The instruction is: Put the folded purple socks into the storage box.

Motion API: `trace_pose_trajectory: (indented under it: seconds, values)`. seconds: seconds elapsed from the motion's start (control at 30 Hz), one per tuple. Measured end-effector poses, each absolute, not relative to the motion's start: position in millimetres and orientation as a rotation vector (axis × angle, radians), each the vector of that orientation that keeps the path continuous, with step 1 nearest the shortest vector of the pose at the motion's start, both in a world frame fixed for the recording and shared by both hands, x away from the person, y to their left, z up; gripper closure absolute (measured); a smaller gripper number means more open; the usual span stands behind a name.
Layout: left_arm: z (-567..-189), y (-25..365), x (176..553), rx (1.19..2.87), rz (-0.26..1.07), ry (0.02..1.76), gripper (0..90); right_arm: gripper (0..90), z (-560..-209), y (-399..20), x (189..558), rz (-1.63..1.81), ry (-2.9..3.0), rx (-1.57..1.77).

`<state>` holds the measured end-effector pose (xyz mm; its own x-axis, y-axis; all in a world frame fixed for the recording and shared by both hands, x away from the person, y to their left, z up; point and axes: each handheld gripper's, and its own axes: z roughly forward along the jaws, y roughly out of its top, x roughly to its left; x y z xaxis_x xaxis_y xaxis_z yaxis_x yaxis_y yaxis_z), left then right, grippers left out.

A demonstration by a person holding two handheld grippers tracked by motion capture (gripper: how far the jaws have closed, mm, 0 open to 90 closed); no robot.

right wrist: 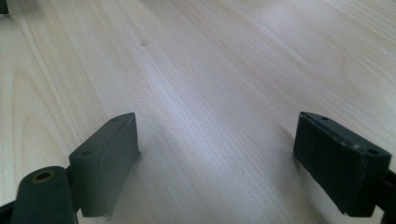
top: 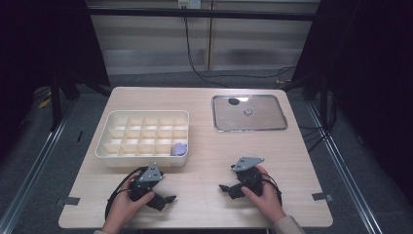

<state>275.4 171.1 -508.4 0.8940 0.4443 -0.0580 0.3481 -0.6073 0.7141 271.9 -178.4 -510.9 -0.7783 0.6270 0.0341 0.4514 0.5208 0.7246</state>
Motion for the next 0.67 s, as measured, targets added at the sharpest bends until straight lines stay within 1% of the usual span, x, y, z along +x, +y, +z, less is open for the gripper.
trace_pose_trajectory:
  seconds: [0.13,0.17,0.67]
  values:
    - [-509.3,167.9,273.4,2.297,0.182,0.555,2.4,13.4,-510.9,-178.4,271.9,1.105,2.53,0.914]
    - [-509.7,167.1,273.5,2.3,0.183,0.551,0.0,13.4,-510.9,-178.4,271.9,1.104,2.531,0.914]
    - [-509.4,165.7,272.7,2.302,0.195,0.569,0.0,13.4,-511.0,-178.5,272.0,1.105,2.53,0.913]
